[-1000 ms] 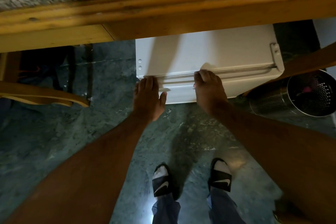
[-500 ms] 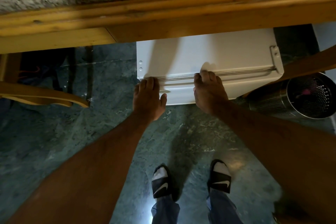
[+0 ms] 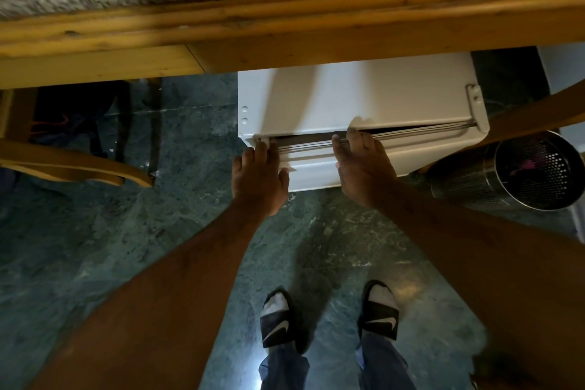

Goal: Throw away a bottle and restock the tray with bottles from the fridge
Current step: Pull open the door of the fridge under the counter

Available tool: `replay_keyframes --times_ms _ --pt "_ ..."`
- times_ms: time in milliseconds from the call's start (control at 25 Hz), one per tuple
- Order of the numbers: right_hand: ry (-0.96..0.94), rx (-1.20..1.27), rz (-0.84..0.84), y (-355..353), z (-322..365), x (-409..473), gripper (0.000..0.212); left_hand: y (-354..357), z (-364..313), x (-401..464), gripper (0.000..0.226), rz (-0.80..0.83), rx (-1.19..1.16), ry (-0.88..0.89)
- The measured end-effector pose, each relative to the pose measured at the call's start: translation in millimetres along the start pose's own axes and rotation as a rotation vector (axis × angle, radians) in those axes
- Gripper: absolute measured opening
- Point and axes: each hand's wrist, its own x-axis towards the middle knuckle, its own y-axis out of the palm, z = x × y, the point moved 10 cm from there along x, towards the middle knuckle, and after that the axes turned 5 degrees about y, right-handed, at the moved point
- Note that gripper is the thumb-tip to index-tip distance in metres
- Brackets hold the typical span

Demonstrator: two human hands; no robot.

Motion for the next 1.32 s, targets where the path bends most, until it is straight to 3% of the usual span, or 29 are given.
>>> replay_keyframes --times_ms 800,1320 --pt "-0.129 -0.077 0.038 20 -2 -60 0.058 30 -41 -95 0.061 0.021 -0.063 -0.091" --pt "-0.215 -0.042 0.060 28 -9 -96 0.070 35 -72 -143 0.062 0.100 -0.128 -0.117"
